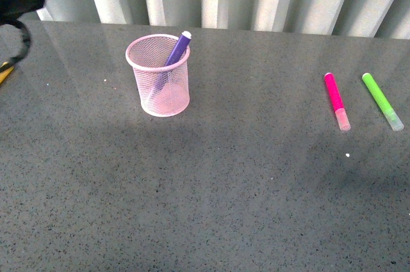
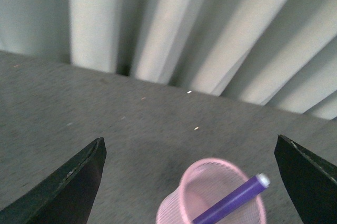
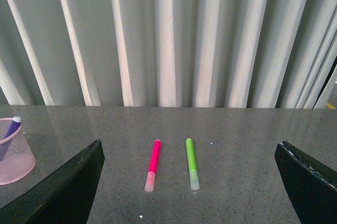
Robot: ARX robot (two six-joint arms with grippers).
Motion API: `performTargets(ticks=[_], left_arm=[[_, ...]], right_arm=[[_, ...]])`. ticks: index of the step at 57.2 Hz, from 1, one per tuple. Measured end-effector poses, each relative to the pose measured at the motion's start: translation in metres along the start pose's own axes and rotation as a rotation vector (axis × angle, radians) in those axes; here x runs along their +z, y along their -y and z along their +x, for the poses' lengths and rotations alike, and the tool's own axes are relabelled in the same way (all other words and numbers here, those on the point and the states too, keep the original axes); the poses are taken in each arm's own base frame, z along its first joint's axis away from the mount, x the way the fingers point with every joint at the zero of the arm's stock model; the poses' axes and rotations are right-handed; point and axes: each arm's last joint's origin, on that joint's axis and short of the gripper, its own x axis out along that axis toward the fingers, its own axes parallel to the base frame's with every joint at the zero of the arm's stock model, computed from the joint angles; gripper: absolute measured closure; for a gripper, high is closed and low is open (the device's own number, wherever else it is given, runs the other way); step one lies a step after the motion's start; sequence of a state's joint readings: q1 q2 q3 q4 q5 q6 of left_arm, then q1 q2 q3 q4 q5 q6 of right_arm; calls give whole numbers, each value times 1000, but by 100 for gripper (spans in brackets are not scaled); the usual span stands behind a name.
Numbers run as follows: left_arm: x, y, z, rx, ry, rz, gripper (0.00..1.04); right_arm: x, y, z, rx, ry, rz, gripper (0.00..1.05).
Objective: Insert purple and pink pens into pink cup
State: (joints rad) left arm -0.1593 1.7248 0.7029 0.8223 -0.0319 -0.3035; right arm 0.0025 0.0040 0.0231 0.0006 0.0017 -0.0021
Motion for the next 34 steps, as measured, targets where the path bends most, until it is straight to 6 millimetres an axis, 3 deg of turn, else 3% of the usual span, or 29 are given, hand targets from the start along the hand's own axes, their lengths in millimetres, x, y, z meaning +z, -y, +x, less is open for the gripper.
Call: performTargets(ticks=[9,16,22,27,34], left_arm=[[11,-6,-11,60,-22,45,8],[0,-14,-38,80,187,211,36],[-3,-19,-60,84,219,248,54],[-15,-28,-83,101,205,261,75],[-20,-31,-102,95,198,266,95]], right_arm=[[0,0,0,0,0,0,7],[0,0,0,0,0,0,7],[0,0,0,0,0,0,7],[0,0,0,0,0,0,7],[0,0,0,0,0,0,7]])
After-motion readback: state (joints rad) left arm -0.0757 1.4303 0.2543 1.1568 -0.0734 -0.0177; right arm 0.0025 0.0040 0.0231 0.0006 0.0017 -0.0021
